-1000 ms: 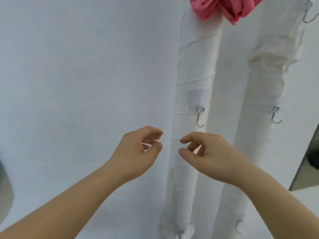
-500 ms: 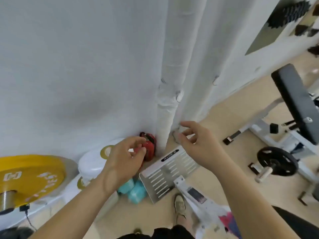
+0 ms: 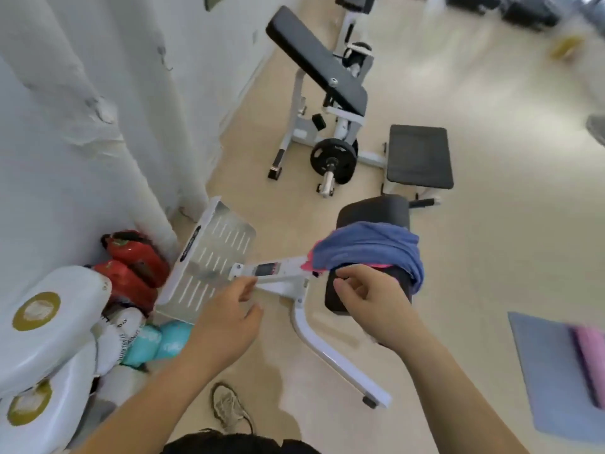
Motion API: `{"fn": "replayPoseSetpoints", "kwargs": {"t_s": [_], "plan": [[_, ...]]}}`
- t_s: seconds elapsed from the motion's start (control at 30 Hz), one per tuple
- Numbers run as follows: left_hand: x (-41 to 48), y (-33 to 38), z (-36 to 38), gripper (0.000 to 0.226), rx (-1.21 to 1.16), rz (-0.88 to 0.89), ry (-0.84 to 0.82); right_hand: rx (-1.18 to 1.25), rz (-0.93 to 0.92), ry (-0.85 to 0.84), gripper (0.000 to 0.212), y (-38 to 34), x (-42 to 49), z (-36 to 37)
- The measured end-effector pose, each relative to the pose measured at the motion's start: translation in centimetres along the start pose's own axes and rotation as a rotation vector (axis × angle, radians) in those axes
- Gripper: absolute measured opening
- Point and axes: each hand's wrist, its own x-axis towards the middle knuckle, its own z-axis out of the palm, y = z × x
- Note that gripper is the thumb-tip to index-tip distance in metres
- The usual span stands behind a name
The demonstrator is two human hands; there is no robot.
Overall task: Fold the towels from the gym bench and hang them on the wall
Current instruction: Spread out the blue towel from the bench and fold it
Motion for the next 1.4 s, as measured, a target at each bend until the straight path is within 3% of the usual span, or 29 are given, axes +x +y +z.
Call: {"fn": "replayPoseSetpoints", "kwargs": {"t_s": [0.23,0.43,0.53,0.83,1.1,1.23,1.4], "plan": [[-8.5,6.2,17.0,0.049,0.083,0.194,-0.297,0.280,0.333,0.277,0.011,17.5,-17.8,-6.5],[-20.2,11.0,30.7,0.041,0.037,0.274,-0.476,0.433,0.456,0.368,0.013,29.9,-32.3,-9.1],[-22.7,12.9,34.6,0.042,0.068,0.296,-0.461,0.485,0.456,0.362,0.013,33.0,-34.6,-11.4],[-16.8,18.8,44.2,0.028,0.069,0.127,-0.377,0.505,0.340,0.293,0.014,39.8,-26.9,-19.9],[-7.5,23.4,51.1,0.042,0.053,-0.087,-0.317,0.399,0.332,0.155,0.017,45.0,-15.6,-30.1],[-3.4,26.0,53.8,0.042,-0.029,-0.243,-0.201,0.393,0.334,0.021,0.014,47.9,-8.3,-35.2],[2.4,28.2,57.6,0.057,-0.089,-0.382,0.044,0.303,0.186,-0.180,0.013,50.8,3.5,-40.8]]}}
